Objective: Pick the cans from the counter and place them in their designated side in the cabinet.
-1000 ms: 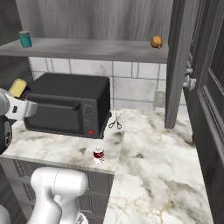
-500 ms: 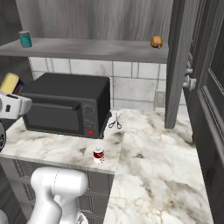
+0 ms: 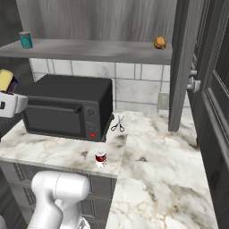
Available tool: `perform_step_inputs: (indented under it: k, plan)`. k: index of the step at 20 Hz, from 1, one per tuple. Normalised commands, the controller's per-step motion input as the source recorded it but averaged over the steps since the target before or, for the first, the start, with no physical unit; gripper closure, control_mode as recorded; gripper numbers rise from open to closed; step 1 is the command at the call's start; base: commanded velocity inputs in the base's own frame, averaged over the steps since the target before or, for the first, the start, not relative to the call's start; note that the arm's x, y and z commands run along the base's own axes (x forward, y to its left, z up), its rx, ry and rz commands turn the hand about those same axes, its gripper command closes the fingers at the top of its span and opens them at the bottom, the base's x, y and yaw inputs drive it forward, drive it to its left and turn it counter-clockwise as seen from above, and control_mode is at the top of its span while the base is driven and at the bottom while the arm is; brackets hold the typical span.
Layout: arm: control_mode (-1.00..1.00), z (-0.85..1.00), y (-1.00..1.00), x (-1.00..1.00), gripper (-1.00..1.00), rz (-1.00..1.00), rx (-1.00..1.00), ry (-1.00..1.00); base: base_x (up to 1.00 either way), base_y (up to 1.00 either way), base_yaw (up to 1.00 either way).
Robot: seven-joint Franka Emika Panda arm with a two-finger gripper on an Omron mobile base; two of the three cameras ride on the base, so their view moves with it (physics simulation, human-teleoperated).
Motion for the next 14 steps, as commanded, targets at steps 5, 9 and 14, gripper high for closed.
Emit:
perform_step_inputs:
  k: [5, 9, 14]
  plan:
    - [-1.0, 0.22, -0.01, -0.06, 1.0, 0.04, 0.01, 0.02, 0.0, 0.0, 0.0]
    - [-1.0, 0.31, 0.0, 0.06, 1.0, 0.04, 0.04, 0.05, 0.0, 0.0, 0.0]
    - [-1.0, 0.29, -0.01, 0.13, 1.0, 0.04, 0.04, 0.05, 0.0, 0.0, 0.0]
